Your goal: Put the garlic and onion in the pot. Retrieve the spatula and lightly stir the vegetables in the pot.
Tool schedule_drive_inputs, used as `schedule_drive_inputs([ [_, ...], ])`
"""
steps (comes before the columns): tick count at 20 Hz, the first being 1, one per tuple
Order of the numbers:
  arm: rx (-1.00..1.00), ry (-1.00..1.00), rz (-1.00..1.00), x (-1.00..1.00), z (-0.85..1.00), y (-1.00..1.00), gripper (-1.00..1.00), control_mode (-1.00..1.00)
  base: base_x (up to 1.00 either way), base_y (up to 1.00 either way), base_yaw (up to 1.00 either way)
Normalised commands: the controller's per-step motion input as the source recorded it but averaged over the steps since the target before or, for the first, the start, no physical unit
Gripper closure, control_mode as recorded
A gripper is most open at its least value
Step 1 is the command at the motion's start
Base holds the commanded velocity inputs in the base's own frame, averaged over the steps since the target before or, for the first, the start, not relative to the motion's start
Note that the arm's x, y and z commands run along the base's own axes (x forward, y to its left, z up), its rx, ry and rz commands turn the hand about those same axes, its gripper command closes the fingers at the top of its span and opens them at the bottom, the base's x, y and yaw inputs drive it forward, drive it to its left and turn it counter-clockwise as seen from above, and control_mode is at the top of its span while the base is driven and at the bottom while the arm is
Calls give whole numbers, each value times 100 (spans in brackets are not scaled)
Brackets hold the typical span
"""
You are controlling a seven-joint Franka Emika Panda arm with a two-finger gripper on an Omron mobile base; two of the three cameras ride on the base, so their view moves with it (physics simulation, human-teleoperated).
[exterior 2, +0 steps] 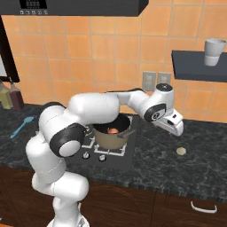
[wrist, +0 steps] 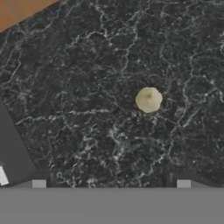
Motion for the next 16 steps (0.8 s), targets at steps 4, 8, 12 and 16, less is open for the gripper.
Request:
schedule_drive_inputs([
  [4, 2, 0, -5, 0, -58, -88, -100, -100, 0, 0, 0],
  [8, 0, 0, -2, 0, -41, -60, -100, -100, 0, 0, 0],
  [12, 0, 0, 0, 5, -33, -15, -100, -100, 0, 0, 0],
  [16, 0, 0, 0, 28, -48, 0, -100, -100, 0, 0, 0],
])
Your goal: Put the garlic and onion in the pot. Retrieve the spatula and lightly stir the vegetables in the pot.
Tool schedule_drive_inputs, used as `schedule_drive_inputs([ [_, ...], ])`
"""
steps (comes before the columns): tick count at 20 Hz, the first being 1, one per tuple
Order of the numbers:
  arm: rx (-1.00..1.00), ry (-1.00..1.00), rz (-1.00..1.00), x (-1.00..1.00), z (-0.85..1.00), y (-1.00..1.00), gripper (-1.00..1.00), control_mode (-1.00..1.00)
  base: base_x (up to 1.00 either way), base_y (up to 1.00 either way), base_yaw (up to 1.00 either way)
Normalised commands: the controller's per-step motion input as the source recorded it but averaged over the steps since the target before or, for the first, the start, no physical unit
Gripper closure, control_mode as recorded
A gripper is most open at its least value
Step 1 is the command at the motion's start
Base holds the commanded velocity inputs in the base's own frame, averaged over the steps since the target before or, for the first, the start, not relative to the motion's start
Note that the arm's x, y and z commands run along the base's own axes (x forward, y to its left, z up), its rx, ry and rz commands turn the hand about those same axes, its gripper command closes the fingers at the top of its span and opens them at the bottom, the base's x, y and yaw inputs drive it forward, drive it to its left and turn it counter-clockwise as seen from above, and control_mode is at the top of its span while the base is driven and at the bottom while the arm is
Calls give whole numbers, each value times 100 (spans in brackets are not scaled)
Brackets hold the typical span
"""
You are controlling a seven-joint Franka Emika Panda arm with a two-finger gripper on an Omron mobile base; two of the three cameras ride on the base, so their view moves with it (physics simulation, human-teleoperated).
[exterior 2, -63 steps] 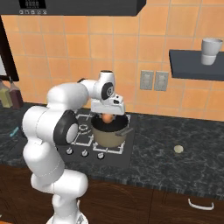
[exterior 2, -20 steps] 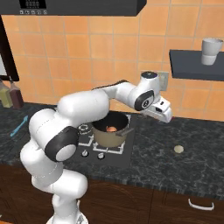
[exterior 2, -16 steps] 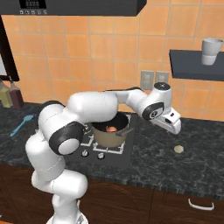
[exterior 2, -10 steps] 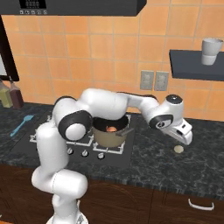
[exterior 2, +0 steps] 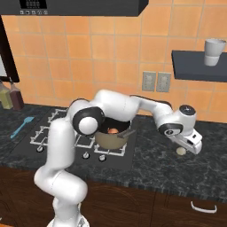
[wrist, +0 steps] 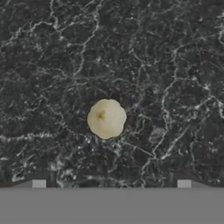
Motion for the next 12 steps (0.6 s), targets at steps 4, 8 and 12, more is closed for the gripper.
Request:
schedule_drive_inputs([
  [4, 0, 0, 0, 47, -55, 0, -100, -100, 0, 0, 0],
  [8, 0, 0, 0, 40, -49, 0, -100, -100, 0, 0, 0],
  [12, 0, 0, 0, 28, -40, -1, -100, -100, 0, 0, 0],
])
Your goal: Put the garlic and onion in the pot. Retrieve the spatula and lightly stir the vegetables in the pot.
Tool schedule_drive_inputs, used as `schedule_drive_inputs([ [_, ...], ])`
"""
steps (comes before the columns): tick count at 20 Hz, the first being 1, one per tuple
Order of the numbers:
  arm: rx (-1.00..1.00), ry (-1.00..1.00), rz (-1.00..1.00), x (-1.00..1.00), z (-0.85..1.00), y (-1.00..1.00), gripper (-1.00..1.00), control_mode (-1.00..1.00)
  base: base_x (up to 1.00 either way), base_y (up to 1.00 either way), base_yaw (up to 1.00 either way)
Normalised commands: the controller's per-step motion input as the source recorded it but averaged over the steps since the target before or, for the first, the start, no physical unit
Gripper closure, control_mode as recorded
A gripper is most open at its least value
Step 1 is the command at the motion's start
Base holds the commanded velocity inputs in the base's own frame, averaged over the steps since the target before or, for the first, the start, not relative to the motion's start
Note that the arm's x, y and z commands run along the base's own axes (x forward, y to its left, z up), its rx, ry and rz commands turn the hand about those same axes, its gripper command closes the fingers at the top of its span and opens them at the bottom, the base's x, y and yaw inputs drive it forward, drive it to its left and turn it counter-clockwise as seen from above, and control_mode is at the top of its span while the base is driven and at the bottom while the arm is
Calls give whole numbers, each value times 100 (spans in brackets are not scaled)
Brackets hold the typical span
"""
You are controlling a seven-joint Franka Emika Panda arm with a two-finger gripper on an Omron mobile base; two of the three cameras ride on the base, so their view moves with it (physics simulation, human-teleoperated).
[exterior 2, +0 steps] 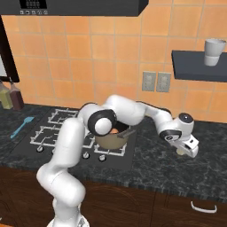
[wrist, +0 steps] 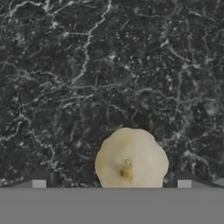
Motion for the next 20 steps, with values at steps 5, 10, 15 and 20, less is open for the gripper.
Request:
schedule_drive_inputs([
  [5, -1, 0, 0, 5, -35, -4, -100, -100, 0, 0, 0],
  [10, -3, 0, 0, 0, -33, 0, 100, -100, 0, 0, 0],
  [15, 0, -11, 0, -15, 18, 9, 100, -100, 0, 0, 0],
  [20, 0, -27, 2, -25, 100, 51, 100, -100, 0, 0, 0],
])
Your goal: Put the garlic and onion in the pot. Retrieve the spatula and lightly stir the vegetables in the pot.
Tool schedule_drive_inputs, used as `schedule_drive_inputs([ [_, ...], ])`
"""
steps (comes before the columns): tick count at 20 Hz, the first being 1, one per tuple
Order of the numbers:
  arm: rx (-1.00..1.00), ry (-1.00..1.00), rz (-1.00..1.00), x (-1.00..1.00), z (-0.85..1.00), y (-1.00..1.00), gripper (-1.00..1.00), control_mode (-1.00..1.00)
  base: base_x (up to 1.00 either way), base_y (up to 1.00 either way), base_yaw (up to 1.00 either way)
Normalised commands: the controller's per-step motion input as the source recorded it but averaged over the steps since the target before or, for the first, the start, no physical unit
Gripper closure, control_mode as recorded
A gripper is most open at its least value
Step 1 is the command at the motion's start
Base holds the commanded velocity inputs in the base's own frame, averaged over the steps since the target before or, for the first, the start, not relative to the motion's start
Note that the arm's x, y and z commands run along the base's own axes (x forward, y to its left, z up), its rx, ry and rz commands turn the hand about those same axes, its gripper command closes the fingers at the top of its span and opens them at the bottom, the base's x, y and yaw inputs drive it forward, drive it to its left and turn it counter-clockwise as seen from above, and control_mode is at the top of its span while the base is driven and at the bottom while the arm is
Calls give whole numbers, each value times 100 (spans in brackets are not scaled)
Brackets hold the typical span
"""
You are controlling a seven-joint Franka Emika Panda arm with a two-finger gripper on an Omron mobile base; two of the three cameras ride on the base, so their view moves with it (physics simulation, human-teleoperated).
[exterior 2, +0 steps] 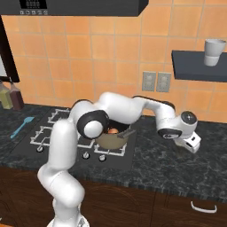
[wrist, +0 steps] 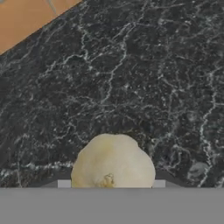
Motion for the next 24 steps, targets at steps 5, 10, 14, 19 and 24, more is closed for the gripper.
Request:
schedule_drive_inputs([
  [5, 0, -10, 4, -7, 100, 85, 100, -100, 0, 0, 0],
  [10, 0, 0, 5, -1, 100, 85, 100, -100, 0, 0, 0],
  [14, 0, 7, 10, -3, 100, 96, 100, -100, 0, 0, 0],
  [19, -4, 18, 16, -18, 80, 100, 100, -100, 0, 0, 0],
  [24, -11, 20, 18, -11, 0, 100, 100, -100, 0, 0, 0],
])
